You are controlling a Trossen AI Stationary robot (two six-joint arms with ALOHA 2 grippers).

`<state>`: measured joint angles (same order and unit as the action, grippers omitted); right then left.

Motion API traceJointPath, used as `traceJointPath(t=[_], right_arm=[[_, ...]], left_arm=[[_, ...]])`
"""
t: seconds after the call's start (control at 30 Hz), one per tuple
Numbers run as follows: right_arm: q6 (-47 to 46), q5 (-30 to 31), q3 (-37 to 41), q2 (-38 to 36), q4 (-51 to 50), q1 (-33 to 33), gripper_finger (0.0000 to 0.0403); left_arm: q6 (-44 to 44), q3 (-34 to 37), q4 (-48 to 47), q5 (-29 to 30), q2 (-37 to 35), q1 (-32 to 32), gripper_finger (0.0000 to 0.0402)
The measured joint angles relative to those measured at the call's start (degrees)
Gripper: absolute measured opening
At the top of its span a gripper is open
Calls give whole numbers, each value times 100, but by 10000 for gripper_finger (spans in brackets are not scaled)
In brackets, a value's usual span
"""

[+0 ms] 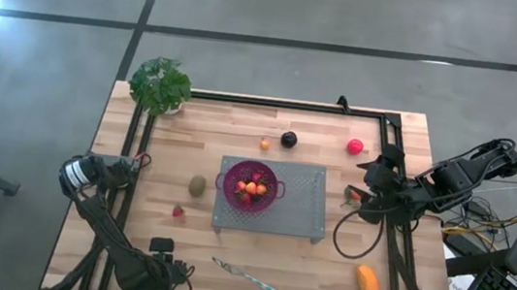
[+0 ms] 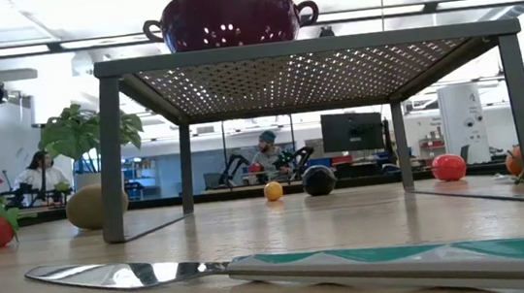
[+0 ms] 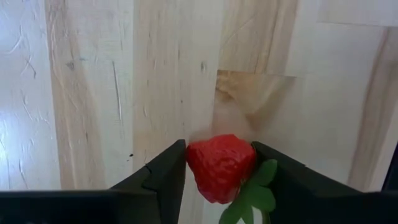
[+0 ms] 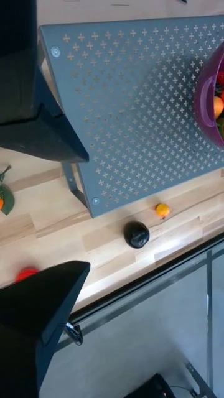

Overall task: Pick & Place Fruit
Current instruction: Put the strawberry into the purple strainer bowl

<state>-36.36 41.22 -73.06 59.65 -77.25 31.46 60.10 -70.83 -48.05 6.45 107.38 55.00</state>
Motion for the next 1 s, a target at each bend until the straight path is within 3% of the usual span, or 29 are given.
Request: traceJointPath(t=[0.43, 0.67, 1.0], right_arm=[[25, 2, 0, -1, 0, 0, 222], [35, -40, 0, 3, 0, 1, 226], [464, -71, 0, 16, 14, 1, 253]], left_arm=[[44, 3, 12, -177, -56, -4, 165], [514, 7, 62, -237, -328, -17, 159], [761, 7, 265, 2515, -1296, 15, 155]])
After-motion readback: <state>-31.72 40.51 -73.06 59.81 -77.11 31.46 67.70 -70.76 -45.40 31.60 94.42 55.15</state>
